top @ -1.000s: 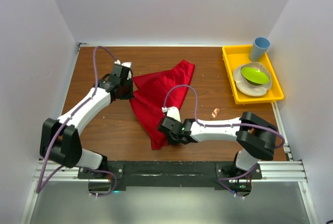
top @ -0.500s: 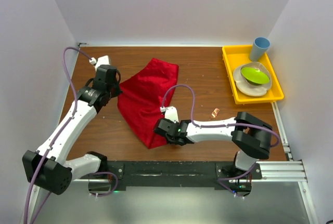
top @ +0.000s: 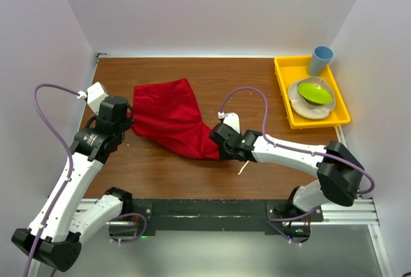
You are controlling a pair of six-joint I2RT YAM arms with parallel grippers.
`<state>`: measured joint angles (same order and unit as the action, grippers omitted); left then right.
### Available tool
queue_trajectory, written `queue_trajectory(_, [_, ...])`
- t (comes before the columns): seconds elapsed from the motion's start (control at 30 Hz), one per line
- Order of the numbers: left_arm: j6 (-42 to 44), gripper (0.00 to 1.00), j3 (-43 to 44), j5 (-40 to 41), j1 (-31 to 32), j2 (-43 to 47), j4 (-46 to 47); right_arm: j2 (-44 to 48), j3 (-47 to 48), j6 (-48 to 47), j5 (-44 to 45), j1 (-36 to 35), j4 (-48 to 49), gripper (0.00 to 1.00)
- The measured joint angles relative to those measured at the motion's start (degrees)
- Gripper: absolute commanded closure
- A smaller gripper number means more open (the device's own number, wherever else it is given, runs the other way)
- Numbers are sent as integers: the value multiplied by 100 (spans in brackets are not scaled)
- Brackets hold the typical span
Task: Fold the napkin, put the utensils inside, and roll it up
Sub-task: Flatten the napkin out
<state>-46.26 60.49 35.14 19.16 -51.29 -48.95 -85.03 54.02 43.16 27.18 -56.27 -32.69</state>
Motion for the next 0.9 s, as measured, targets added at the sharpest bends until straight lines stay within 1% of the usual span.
queue_trajectory(0.07, [-7, 100, -214, -168, -2, 138, 42, 66, 0, -74, -216, -44, -4, 30])
queue_trajectory(0.2, [-7, 100, -717, -640, -2, 337, 166, 59, 0, -190, -487, -57, -11, 22])
queue_trajectory(0.3, [-9, 100, -975, -901, -2, 507, 223, -52, 9, -199, -623, -24, 39, 22])
queue_trajectory(0.47, [-11, 100, -1154, -1211, -2, 772, 302, -444, 26, -37, -807, 46, 157, 28])
queue_trajectory(0.57, [-11, 100, -1207, -1333, -2, 855, 341, -603, 26, 170, -925, 52, 199, 28])
queue_trajectory(0.73, [-13, 100, -1327, -1491, -2, 925, 385, -542, -236, 734, -1180, 79, 586, 21])
queue_trajectory(0.77, [-13, 100, -1338, -1515, -2, 929, 387, -459, -380, 844, -1237, 87, 717, 14])
queue_trajectory(0.83, [-13, 100, -1342, -1558, -2, 946, 391, -249, -654, 1054, -1353, 155, 870, 10])
queue_trajectory(0.9, [-13, 100, -1342, -1580, -2, 970, 404, -42, -848, 1189, -1447, 251, 1023, 9])
